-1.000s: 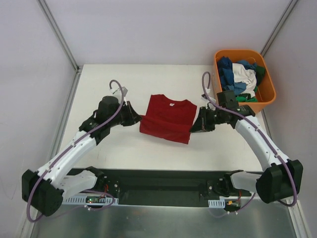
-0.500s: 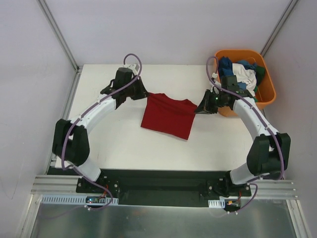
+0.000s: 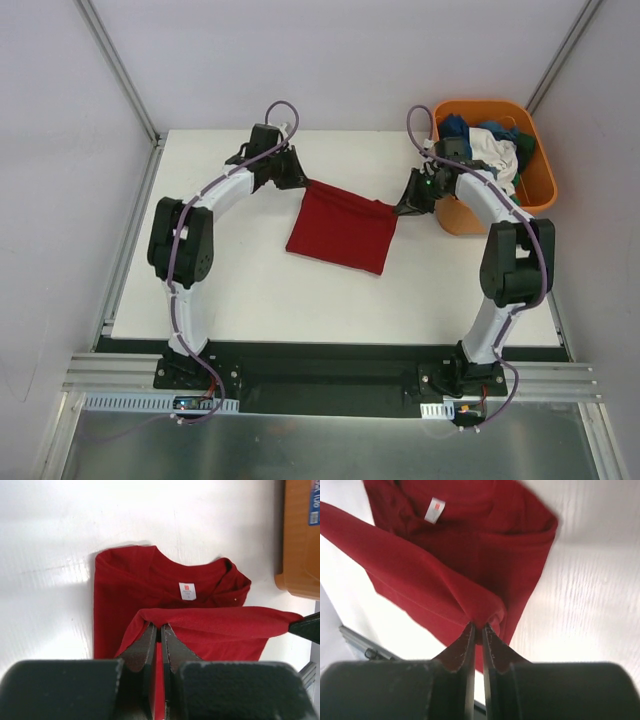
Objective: Fold and stack the t-shirts
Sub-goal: Fold the tshirt, then neatly place the folded tshirt to the corner
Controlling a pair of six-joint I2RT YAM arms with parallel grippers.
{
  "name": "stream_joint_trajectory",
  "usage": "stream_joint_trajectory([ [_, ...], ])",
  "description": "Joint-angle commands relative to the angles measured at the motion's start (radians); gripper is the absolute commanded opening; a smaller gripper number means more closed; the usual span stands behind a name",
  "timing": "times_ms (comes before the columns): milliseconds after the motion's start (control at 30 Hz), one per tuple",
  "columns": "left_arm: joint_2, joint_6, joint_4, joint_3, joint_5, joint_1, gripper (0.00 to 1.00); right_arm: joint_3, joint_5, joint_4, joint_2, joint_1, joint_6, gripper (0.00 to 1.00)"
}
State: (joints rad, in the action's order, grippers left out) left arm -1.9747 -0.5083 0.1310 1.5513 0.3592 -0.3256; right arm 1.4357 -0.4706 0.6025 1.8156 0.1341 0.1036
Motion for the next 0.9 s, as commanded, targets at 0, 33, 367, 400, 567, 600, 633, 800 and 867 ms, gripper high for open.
stream_joint_trajectory([
  [0, -0.084, 0.013, 0.019, 0.113, 0.021, 0.022, 0.0, 0.113, 0.07, 0.022, 0.065, -0.014, -0.015, 0.11],
  [33, -0.096, 0.011, 0.024, 0.125, 0.021, 0.022, 0.0, 0.132, 0.063, 0.026, 0.101, -0.016, -0.018, 0.14],
  [367, -0.047, 0.037, 0.061, 0.109, 0.05, 0.028, 0.99, 0.197, 0.027, 0.039, 0.082, 0.019, -0.074, 0.65],
  [400, -0.033, 0.045, 0.071, 0.095, 0.055, 0.028, 0.99, 0.174, 0.021, 0.036, 0.052, 0.031, -0.08, 0.73],
  [567, 0.04, 0.082, 0.128, -0.028, 0.067, 0.03, 0.99, 0.071, 0.015, 0.01, -0.076, 0.068, -0.096, 0.97],
  [600, 0.042, 0.082, 0.134, -0.046, 0.064, 0.03, 0.99, 0.046, 0.012, -0.021, -0.131, 0.07, -0.097, 0.97],
  [633, 0.042, 0.085, 0.146, -0.072, 0.069, 0.03, 0.99, -0.016, 0.006, -0.039, -0.157, 0.07, -0.096, 0.97],
  [800, -0.016, 0.093, 0.188, -0.08, 0.07, 0.008, 0.99, -0.173, 0.001, -0.128, -0.339, 0.07, -0.122, 0.97],
  [867, -0.054, 0.102, 0.208, -0.06, 0.034, -0.006, 0.99, -0.219, 0.021, -0.129, -0.38, 0.068, -0.128, 0.97],
])
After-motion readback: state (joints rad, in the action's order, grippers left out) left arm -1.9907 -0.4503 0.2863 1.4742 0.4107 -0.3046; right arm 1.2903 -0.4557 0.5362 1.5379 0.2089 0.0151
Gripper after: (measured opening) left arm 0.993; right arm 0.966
